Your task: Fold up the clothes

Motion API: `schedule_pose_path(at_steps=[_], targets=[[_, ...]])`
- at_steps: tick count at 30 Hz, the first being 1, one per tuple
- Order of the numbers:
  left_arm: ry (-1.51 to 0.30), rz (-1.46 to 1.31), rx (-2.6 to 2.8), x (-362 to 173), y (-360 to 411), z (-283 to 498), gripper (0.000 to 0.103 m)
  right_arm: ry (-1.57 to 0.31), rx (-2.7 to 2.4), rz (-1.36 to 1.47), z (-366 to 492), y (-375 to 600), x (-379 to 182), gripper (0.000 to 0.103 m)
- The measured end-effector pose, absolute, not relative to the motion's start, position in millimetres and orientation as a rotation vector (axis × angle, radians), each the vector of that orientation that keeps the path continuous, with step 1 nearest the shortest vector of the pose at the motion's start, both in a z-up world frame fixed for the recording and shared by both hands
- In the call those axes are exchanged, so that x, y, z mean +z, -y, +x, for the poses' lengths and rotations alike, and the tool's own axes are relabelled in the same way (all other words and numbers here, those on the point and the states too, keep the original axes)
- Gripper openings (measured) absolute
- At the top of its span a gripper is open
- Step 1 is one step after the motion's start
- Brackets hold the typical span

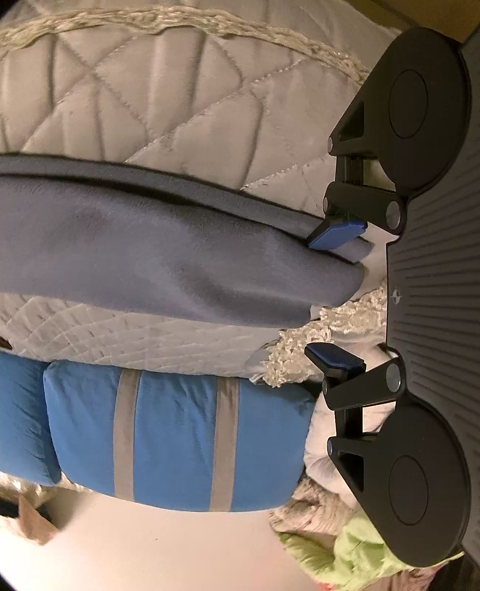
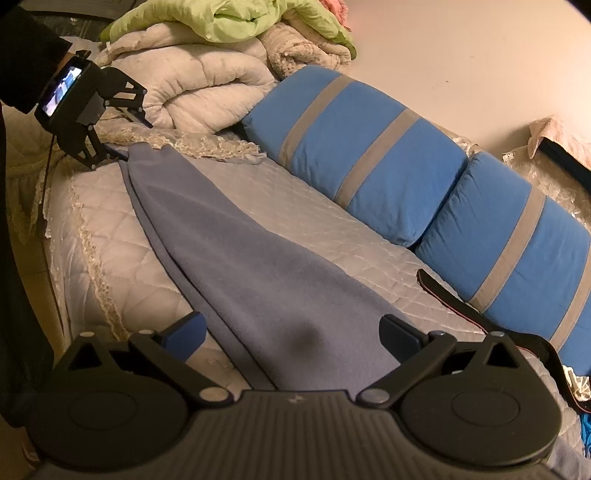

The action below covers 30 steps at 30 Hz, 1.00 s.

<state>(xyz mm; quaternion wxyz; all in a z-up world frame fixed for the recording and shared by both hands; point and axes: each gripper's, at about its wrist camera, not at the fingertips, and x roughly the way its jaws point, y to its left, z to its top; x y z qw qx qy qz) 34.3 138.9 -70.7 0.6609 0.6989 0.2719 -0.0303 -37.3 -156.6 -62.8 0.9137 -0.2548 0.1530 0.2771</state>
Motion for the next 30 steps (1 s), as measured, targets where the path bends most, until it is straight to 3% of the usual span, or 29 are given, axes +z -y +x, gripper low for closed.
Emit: schedule_pose_path(at_steps=[8,9,10,12,13,21,30], targets=[[-0.553,1.621,-0.038,-88,-138,30,0.054,-0.315,0.568,-0.527,-37,156,-63,0.103],[-0.549,1.613,-0.037,-89,-138,31,0.048,-0.316,0.568,-0.529,-38,156,-64,0.103],[-0.566,1.596,-0.047,-88,-138,31,0.031,-0.316,0.568,-0.53,-38,156,-64,0.103],[-0.595,1.577,-0.07,-86,-137,30,0.006,-0.315,0.568,-0.53,-37,156,-63,0.103],[-0.599,1.586,-0.075,-85,-138,28,0.003,-0.315,0.567,-0.529,-37,157,-63,0.103],[-0.655,1.582,-0.101,-70,-144,17,0.002,-0.313,0.568,-0.524,-37,158,-63,0.103],[-0.759,1.562,-0.059,-94,-150,30,0.004,-0.319,0.559,-0.523,-37,159,-62,0.103]])
